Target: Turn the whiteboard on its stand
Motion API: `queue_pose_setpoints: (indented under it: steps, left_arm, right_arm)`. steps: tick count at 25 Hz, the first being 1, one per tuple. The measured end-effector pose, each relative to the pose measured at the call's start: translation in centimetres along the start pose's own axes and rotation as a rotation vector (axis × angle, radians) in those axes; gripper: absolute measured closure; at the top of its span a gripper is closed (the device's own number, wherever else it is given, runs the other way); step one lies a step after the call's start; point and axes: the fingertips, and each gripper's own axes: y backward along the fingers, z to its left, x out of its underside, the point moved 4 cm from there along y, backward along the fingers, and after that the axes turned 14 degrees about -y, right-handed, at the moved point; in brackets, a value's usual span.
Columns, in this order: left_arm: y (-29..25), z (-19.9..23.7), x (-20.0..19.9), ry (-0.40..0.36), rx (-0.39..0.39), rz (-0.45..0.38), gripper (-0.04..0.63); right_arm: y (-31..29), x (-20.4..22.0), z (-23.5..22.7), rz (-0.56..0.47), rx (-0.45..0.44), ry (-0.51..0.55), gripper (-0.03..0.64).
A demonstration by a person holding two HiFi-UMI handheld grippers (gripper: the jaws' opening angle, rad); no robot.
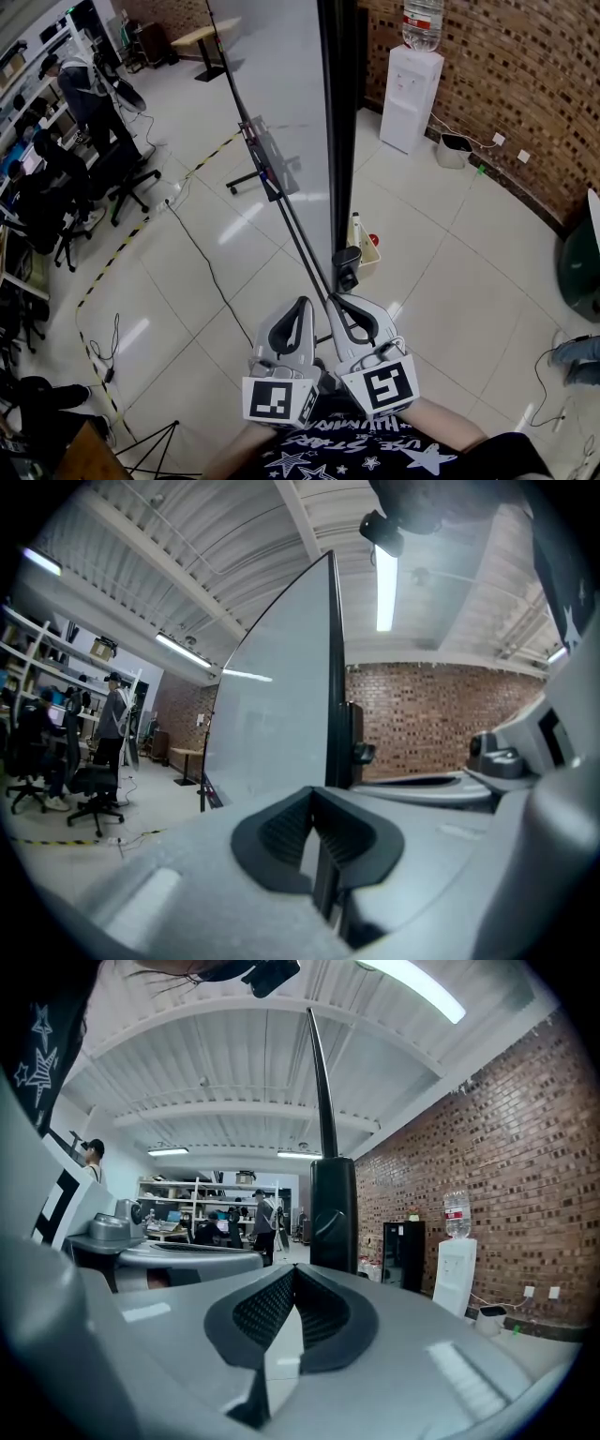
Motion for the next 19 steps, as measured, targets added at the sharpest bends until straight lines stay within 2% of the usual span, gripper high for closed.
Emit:
queue_pose_setpoints:
  steps: [7,19]
  left_arm:
    - [-0.1,0.0,-0.6,-0.036,-0.009,-0.021,0.589]
    - [0.6,1.1,0.7,-0.015,-0.025,-0.007,0.589]
  right_arm:
    - [-0.2,-0.4,0.2,-0.005,-0.017,0.017,0.607]
    - [-0.4,0.7,0.3,-0.006,0.014,-0.001,0.608]
